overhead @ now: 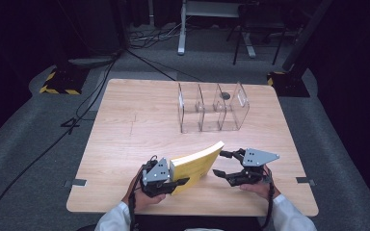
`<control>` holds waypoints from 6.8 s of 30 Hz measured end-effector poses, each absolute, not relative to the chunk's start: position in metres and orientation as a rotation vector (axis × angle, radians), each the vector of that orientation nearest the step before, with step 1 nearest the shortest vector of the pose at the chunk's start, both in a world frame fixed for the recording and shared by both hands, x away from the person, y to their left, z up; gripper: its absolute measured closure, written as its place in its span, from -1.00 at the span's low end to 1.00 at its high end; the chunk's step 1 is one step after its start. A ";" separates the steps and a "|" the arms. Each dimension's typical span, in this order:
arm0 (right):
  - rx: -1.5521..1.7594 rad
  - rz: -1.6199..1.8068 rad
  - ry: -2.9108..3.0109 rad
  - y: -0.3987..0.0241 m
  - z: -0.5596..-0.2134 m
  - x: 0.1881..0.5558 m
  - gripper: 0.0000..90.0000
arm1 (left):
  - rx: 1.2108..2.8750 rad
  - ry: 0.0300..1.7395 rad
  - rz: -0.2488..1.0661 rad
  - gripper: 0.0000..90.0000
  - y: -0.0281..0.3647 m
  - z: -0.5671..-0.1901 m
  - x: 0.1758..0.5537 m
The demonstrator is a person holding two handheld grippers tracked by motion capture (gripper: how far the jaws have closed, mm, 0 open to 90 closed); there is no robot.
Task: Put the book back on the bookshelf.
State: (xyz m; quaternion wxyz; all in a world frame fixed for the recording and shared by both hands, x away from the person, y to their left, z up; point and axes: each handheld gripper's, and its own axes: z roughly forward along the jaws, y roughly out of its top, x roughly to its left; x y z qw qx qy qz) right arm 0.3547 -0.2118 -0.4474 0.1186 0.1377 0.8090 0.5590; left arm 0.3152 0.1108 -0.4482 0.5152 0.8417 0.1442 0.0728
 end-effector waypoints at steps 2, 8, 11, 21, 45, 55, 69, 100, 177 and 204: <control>0.376 1.617 2.372 -0.208 -0.447 0.358 -0.27 | 2.031 0.316 0.156 0.66 0.110 -0.447 0.323; 0.290 1.644 2.429 -0.200 -0.449 0.364 0.02 | 2.064 0.272 0.114 0.67 0.115 -0.445 0.343; 0.298 1.656 2.428 -0.198 -0.451 0.365 0.11 | 2.071 0.285 0.098 0.62 0.121 -0.445 0.353; 0.137 1.679 2.492 -0.200 -0.449 0.352 0.46 | 2.060 0.330 0.121 0.24 0.136 -0.446 0.351; 0.057 1.616 2.491 -0.172 -0.452 0.342 0.69 | 2.096 0.367 0.177 0.23 0.143 -0.457 0.336; 0.112 1.651 2.476 -0.180 -0.451 0.342 0.42 | 2.115 0.349 0.141 0.45 0.140 -0.461 0.339; 0.172 1.623 2.445 -0.182 -0.448 0.343 0.69 | 2.098 0.477 0.195 -0.06 0.134 -0.465 0.350; 0.537 1.504 2.208 -0.253 -0.433 0.359 0.70 | 2.196 1.044 0.409 -0.63 0.198 -0.497 0.332; 0.990 1.220 1.779 -0.227 -0.402 0.480 0.70 | 2.115 1.183 0.458 -0.68 0.211 -0.505 0.326; 1.064 1.248 1.772 -0.225 -0.427 0.499 0.70 | 2.112 1.193 0.456 -0.68 0.212 -0.505 0.325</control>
